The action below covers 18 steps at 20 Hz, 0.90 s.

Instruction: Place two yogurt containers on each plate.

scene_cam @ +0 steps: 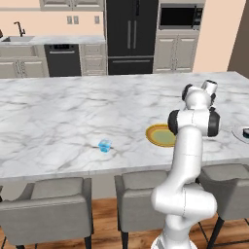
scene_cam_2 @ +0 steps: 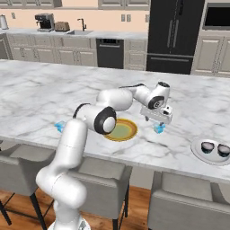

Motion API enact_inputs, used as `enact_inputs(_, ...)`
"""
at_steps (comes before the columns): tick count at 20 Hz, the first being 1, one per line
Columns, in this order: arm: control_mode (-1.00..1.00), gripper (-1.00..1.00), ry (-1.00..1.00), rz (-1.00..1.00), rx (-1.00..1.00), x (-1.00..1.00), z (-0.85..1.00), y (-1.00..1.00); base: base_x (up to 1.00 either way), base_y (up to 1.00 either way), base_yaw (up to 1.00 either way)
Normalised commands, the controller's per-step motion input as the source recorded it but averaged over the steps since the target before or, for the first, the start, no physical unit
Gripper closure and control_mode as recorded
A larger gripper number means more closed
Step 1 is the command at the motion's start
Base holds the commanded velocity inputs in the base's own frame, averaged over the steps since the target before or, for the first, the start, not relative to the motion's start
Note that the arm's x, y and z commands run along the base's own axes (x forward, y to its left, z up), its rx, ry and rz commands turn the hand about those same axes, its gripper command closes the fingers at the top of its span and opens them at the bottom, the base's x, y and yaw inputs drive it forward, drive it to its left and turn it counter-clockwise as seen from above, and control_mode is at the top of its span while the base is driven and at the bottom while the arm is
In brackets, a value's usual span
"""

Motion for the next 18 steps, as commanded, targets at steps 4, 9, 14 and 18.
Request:
enact_inputs(4,-1.0,-1.0,0.47,-0.22,0.0,0.4,0.16,-0.19,0.0,0.0,0.0)
enact_inputs(9,-1.0,-1.0,0.27,-0.05,0.05,-0.05,0.0,-0.3,0.0,0.0,0.0)
enact_inputs(14,-1.0,-1.0,-0.01,-0.04,0.15,-0.16,-0.06,-0.14,0.0,0.0,0.0)
enact_inputs(18,-1.0,-1.0,-0.03,-0.09,0.06,0.0,-0.09,0.0,0.0,0.0,0.0)
